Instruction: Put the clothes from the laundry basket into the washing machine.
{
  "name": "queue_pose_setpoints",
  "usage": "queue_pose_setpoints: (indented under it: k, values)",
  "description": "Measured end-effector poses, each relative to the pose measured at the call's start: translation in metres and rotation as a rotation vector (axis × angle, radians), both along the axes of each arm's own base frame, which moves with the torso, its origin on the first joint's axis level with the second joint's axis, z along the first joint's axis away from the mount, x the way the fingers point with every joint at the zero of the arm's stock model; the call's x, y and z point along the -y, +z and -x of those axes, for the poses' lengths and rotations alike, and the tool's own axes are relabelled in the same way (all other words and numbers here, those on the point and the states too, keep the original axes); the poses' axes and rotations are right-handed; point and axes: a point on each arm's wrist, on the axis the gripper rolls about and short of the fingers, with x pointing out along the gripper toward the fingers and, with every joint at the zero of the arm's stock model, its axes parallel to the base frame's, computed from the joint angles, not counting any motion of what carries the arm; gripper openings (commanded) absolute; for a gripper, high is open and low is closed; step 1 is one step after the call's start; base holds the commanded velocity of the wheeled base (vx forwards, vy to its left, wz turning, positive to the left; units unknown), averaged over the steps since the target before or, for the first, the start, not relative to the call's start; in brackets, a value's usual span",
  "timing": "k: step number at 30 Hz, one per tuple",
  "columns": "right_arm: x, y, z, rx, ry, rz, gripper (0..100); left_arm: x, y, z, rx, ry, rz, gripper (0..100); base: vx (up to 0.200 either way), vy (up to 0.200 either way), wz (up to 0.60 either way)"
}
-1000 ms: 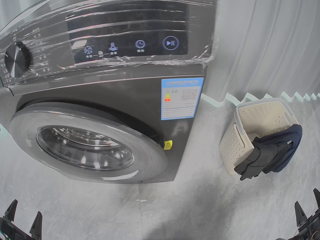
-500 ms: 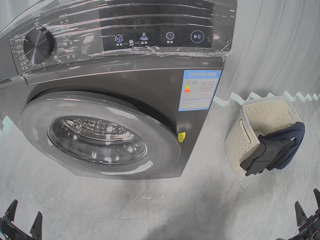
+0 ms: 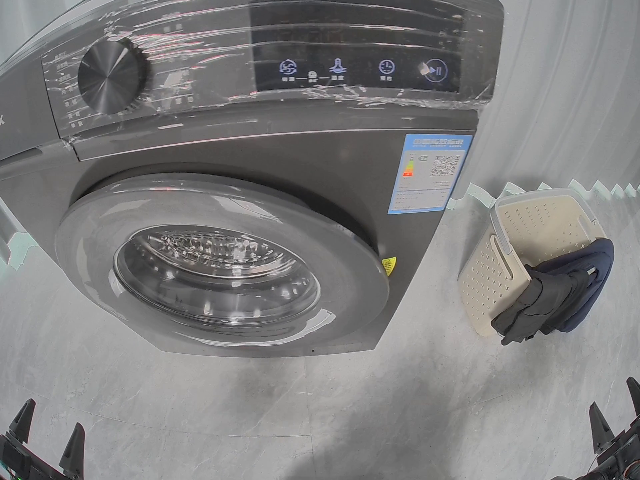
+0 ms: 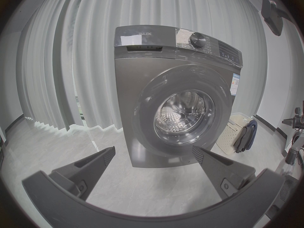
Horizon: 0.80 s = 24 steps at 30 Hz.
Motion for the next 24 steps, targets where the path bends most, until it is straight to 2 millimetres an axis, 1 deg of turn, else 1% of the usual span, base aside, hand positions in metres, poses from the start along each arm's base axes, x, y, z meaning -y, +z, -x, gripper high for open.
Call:
queue_pose_setpoints:
  k: [4,13,19,24]
  values:
    - [0.0000,0.0001,0.0000,0.001,0.000,0.000,100,0.0000,0.0000,0.0000,0.000,0.000,-0.001,100,0.000,0.200,0.00]
    - [0.0000,0.0000,0.0000,0.000,-0.001,0.000,100,0.0000,0.0000,0.0000,0.000,0.001,0.000,100,0.000,0.000,0.00]
    - [0.0000,0.0000,0.0000,0.000,0.000,0.000,100,0.0000,0.0000,0.0000,0.000,0.002,0.000,100,0.200,0.000,0.00]
    - [0.0000,0.0000,0.0000,0.000,-0.001,0.000,100,0.0000,0.0000,0.0000,0.000,0.002,0.000,100,0.000,0.000,0.00]
